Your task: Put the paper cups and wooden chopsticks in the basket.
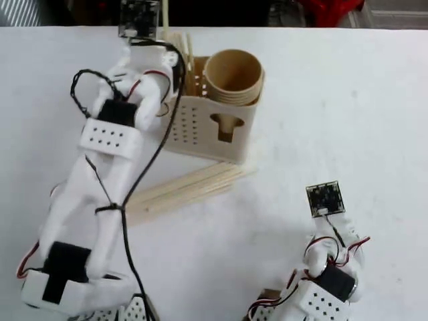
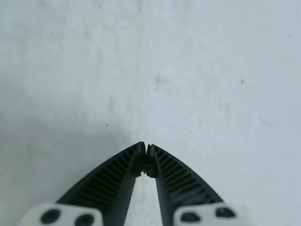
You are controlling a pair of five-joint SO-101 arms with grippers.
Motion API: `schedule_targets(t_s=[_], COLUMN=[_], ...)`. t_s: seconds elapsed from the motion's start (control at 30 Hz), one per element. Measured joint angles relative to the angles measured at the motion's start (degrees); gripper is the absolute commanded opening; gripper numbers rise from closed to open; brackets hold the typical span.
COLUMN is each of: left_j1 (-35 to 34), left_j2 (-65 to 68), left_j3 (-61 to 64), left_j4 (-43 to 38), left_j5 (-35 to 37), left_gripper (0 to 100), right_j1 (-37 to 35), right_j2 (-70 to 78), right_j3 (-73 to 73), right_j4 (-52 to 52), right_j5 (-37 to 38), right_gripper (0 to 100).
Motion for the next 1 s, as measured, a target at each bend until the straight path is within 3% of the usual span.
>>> schedule_targets(t_s=[0.4,0.83,1.0], left_j1=[0.3,0.4,0.4], left_j2=[-13.3,-14.5,-14.5], left_j3=[11.3,11.6,11.6], left_j4=[0.0,0.0,0.0], left_j5=[-1.3,-1.3,-1.3], left_gripper=[2,2,8], right_j1=[0.0,0.0,0.0], right_j2=[0.0,0.0,0.0], right_j3=[0.0,0.0,0.0], right_j4=[0.0,0.0,0.0], right_j5=[0.0,0.0,0.0], right_gripper=[1.8,1.8,1.8])
